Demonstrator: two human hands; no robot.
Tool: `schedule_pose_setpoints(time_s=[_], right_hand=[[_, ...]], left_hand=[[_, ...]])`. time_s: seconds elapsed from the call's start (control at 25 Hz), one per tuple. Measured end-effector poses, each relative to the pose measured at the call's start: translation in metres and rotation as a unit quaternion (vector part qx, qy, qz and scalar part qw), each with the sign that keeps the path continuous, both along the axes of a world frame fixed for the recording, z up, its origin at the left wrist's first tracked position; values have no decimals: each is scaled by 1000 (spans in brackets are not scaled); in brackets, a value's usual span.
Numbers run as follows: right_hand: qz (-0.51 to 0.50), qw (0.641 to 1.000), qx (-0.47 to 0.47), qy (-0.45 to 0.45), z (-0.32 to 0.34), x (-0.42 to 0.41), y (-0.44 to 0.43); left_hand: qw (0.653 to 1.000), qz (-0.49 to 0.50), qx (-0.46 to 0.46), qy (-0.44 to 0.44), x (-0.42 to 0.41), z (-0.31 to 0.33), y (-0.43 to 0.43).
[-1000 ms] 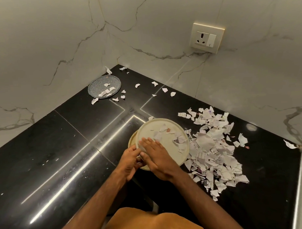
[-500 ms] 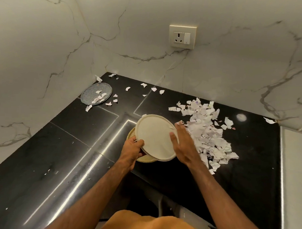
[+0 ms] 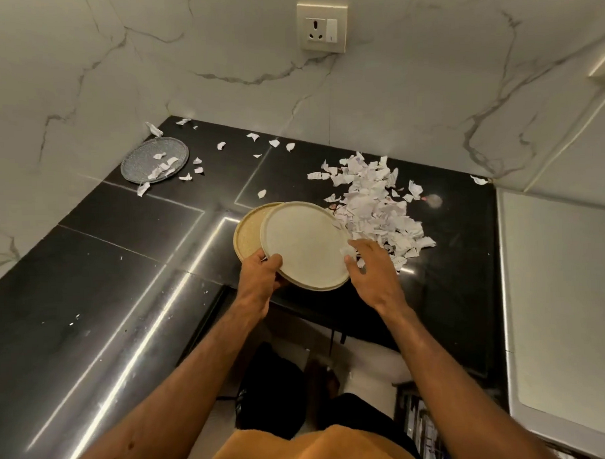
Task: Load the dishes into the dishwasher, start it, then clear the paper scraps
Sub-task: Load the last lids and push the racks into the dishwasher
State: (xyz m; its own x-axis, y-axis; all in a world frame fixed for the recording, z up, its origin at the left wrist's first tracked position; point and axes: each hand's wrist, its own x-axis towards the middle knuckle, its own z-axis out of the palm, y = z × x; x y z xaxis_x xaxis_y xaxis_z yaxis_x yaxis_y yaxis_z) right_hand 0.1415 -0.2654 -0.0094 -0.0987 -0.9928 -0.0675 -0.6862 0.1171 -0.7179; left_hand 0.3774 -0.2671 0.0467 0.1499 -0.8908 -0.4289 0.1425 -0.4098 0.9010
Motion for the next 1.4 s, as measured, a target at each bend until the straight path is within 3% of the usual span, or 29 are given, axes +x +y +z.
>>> schedule_pose_setpoints(time_s=[0.2, 0.36, 0.56, 0.76, 0.96, 1.16, 1.28, 1.4], right_hand=[[-21, 1000, 17, -4, 12, -14, -8], [-128, 990, -50, -17, 34, -25, -41], [-18, 998, -27, 58, 37, -46, -79], [14, 995, 4, 100, 28, -52, -94], [-159, 987, -33, -7, 28, -39, -87], [-88, 991, 87, -48, 34, -30, -64], [-188, 976, 43, -105, 39, -17, -55], [-244, 960, 75, -114, 48, -12, -45]], left_hand=[[1000, -30, -3, 7, -4, 8, 7], [1000, -24, 1, 13, -10, 16, -14], [999, -47, 4, -14, -23, 18, -42], [996, -76, 9, -35, -21, 15, -50], [997, -67, 7, -49, -8, 12, -48], [996, -83, 14, -30, 7, 19, -42], [996, -91, 13, -21, 11, 18, -33], [997, -78, 22, -2, 19, 16, -27]])
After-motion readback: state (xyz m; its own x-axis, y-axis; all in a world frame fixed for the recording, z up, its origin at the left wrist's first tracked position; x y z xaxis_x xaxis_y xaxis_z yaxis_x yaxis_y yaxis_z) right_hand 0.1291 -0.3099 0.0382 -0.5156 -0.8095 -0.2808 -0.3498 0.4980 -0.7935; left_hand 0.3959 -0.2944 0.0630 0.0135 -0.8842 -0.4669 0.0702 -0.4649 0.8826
